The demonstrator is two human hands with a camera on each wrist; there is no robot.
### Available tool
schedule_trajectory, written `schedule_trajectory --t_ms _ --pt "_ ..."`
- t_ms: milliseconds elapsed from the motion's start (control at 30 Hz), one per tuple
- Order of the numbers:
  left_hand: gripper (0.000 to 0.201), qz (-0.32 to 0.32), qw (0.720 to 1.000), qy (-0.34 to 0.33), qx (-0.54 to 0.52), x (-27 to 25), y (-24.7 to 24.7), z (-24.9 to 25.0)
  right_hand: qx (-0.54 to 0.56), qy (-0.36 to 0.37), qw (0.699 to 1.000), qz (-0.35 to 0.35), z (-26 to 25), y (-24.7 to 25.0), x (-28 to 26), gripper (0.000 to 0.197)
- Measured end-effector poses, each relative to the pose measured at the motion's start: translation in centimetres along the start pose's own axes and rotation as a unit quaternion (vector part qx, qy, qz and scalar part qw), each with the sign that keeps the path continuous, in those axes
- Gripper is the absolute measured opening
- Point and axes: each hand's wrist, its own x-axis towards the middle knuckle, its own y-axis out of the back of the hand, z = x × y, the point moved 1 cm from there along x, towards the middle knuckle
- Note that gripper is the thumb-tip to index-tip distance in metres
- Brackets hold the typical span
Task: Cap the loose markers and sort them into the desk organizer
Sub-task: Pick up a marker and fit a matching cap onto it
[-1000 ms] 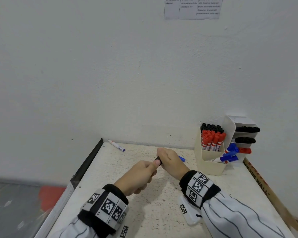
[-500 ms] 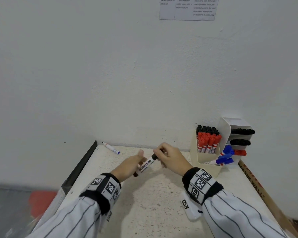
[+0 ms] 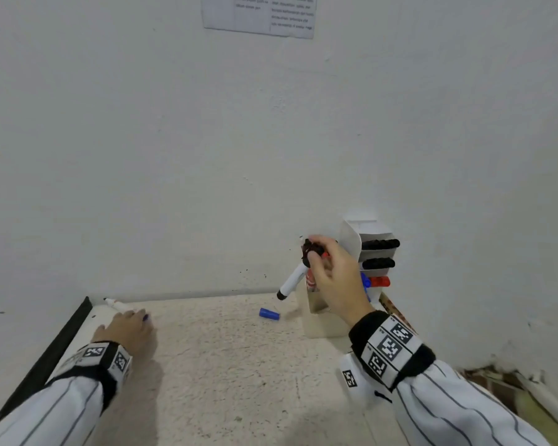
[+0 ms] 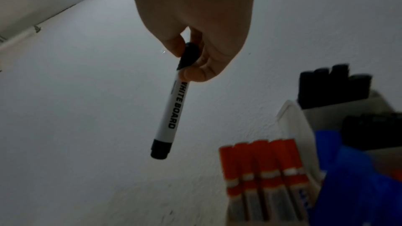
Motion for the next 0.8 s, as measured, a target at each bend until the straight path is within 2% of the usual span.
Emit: schedule_trajectory --t_ms 67,133,200,267,300,367,467,567,733,800 --pt "0.041 0.027 1.0 0.006 -0.006 0.2 0.4 -0.2 -0.009 0.023 0.997 0.066 0.0 1.9 0.9 0.021" --pt "0.039 0.026 0.999 0.016 0.009 -0.1 0.9 0.3 -0.024 0.034 0.991 0.128 0.1 3.9 1.8 0.019" --pt "0.031 0.013 1.0 0.007 0.014 -0.4 1.0 0.6 -0.051 0.039 0.984 0.166 0.7 6.0 2.4 0.019" --pt "0.03 -0.034 0.999 0.01 0.004 -0.6 1.0 0.7 -0.091 0.04 0.978 0.183 1.5 7.8 2.6 0.019" --pt "0.033 -0.058 0.998 0.006 0.0 -0.8 1.2 0.8 -0.109 0.038 0.976 0.187 2.0 8.4 2.6 0.019" --pt "0.034 -0.067 0.998 0.002 -0.021 -1.0 1.5 1.0 -0.135 0.026 0.973 0.186 3.1 9.2 2.2 0.019" --pt "0.026 -0.005 0.999 0.014 -0.036 -1.6 2.0 1.7 -0.162 0.011 0.972 0.172 5.1 9.4 1.5 0.019" --pt "0.026 0.018 0.998 0.025 -0.058 -2.8 2.4 2.4 -0.175 0.006 0.972 0.159 7.0 9.0 0.8 0.019" --pt "0.031 0.004 0.994 0.055 -0.096 -3.7 1.6 3.3 -0.181 -0.016 0.972 0.149 8.7 8.2 0.9 0.022" --pt "0.037 -0.01 0.99 0.075 -0.118 -4.1 1.7 3.5 -0.174 -0.033 0.974 0.144 9.2 7.9 1.2 0.016"
